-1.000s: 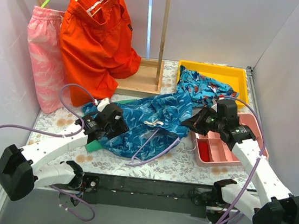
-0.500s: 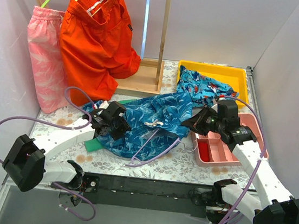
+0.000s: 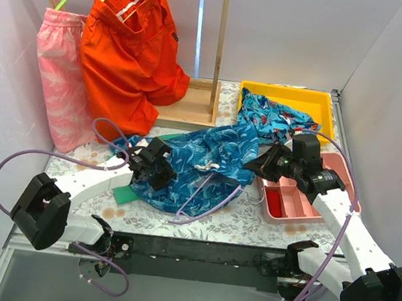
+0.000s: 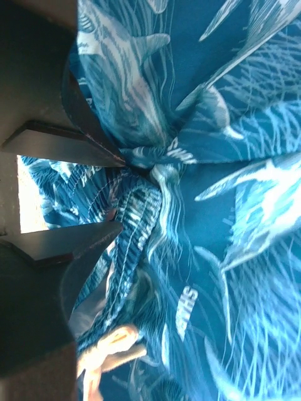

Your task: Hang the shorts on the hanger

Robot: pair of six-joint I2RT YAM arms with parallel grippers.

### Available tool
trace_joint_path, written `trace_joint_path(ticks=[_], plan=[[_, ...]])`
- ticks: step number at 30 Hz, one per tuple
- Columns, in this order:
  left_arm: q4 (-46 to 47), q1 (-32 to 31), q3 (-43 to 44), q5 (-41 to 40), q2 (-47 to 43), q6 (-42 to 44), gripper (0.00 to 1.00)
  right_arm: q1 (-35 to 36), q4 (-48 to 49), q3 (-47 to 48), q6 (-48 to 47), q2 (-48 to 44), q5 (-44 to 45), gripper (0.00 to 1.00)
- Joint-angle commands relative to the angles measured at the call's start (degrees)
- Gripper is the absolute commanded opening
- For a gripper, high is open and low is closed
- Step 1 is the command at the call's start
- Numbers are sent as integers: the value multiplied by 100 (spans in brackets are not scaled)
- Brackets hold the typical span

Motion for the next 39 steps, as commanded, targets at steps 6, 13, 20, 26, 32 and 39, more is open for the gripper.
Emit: trace_joint_path(ticks=[6,13,20,26,32,39], plan=[[251,17,-593,285,-281,-532,35,14,385,290,194,-6,-143,1],[313,8,-743,461,-526,-418,15,23,254,457,290,64,58,1],[769,-27,-1244,689,-1484,170,0,14,-351,1010,703,388,524,1],[1095,-168,-1543,558,-2574,707,0,5,-1073,1958,1002,951,972,1],[877,-264,-1342,119,-3040,1164,0,14,-1478,2618,1160,1391,1324,1],[735,-308,-1034,-268,-3427,1664,0,-100,-1970,3348,1309,1883,1492,1]])
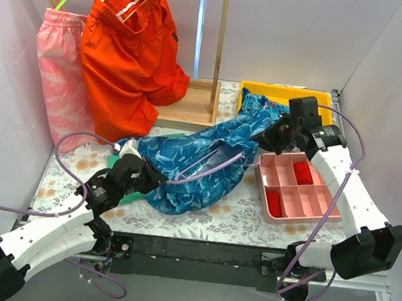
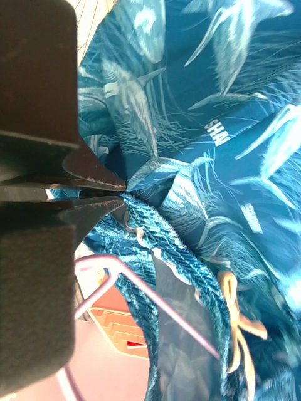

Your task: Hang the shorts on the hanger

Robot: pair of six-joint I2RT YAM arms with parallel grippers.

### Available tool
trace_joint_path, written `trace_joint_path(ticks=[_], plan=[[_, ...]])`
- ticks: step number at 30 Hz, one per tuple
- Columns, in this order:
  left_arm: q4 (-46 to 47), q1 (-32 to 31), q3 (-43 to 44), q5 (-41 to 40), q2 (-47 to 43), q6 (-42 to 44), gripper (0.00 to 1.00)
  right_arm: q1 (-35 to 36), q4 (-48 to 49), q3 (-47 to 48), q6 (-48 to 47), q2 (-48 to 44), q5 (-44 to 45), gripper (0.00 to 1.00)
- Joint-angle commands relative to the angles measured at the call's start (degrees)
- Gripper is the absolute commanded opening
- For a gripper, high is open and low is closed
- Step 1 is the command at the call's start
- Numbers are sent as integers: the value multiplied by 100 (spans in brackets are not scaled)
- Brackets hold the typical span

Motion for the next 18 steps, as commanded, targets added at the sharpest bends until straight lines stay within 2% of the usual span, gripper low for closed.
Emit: trace_joint_path(ticks=[1,8,18], plan=[[-172,-42,424,-384,-299,561,0,-124,-112,590,363,209,265,1],[-479,-59,811,-429,-414,1115,0,-133,-411,1214,443,596,414,1],[-919,-59,1137,-464,-546,1625,0,-335,-438,1328,592,816,257,1]])
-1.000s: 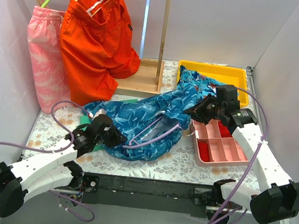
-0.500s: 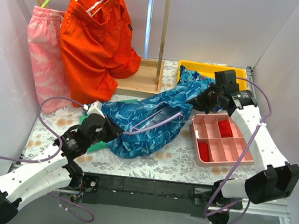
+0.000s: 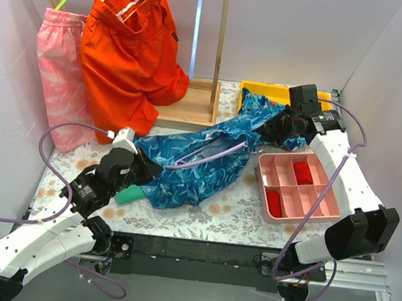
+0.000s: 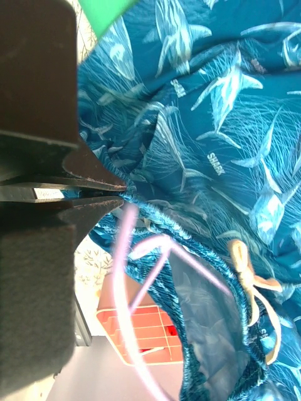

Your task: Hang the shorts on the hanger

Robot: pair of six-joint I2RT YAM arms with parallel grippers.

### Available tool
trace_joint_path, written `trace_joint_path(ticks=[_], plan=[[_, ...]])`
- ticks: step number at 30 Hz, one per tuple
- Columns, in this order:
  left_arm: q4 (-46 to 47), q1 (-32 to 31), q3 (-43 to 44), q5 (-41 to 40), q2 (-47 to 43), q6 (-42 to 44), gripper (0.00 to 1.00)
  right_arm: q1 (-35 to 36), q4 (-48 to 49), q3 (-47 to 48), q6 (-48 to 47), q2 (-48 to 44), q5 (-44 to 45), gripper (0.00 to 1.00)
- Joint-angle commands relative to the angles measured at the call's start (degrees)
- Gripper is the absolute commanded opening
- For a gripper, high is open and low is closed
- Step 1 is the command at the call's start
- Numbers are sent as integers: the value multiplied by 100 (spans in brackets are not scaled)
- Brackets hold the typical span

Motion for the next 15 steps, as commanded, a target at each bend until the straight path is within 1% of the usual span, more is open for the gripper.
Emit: trace_joint_path(ticks=[1,7,11,15], plan=[[-309,-29,232,-51,-83,325,0,-189,196,380,312,64,136,1],[-362,-29,319,-121,-74,483,0,-233,3,758,277,223,198,1],[-144,-29,609,-209,-30,808,0,-233,37,504,207,153,75,1],[-20,-29,1127,-200,347,1335,0,-145,47,319,111,56,48,1]])
